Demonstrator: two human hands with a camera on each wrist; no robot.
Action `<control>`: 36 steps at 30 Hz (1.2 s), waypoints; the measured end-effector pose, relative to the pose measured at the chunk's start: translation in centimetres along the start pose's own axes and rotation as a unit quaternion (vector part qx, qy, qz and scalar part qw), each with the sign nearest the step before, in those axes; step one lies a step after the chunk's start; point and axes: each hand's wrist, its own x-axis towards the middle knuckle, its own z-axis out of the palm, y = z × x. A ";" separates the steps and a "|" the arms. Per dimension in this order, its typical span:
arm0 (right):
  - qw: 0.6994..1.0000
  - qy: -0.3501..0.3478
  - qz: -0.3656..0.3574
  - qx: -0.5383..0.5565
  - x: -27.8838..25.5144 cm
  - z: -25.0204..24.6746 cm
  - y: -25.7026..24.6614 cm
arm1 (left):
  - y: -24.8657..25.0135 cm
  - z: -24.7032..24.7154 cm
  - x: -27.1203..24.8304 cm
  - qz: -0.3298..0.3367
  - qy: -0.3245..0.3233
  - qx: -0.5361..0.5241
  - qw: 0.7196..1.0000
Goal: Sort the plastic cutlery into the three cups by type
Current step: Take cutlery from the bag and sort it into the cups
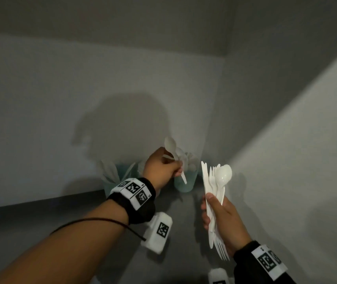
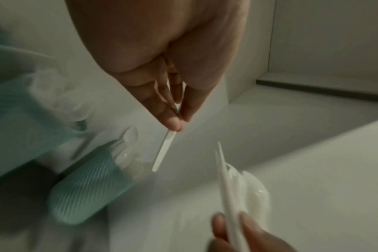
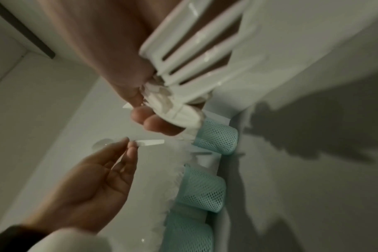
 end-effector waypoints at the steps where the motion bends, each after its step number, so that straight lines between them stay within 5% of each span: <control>1: 1.000 0.001 0.001 -0.006 0.8 -0.3 0.0 | -0.1 0.6 2.0 0.008 0.007 0.041 0.999; 5: 0.999 0.009 0.016 -0.040 3.4 -1.5 0.0 | -1.5 3.9 8.4 0.004 -0.010 0.149 0.989; 12: 0.999 0.015 0.024 -0.020 5.9 -3.0 0.0 | -6.5 6.5 13.8 -0.042 -0.045 0.399 0.915; 25: 1.000 -0.013 0.003 0.006 5.3 -2.8 -0.8 | -2.6 5.7 13.8 -0.012 -0.105 0.515 0.851; 28: 1.000 -0.018 -0.005 0.007 4.8 -2.6 -1.2 | -0.6 4.9 10.8 0.016 -0.128 0.443 0.887; 32: 1.000 -0.024 -0.016 -0.004 3.7 -1.6 -1.3 | 0.7 3.8 3.4 0.014 -0.201 0.195 0.960; 36: 0.997 -0.056 -0.031 -0.030 1.7 -0.4 -1.1 | 0.4 2.4 -2.2 -0.032 -0.270 0.022 0.962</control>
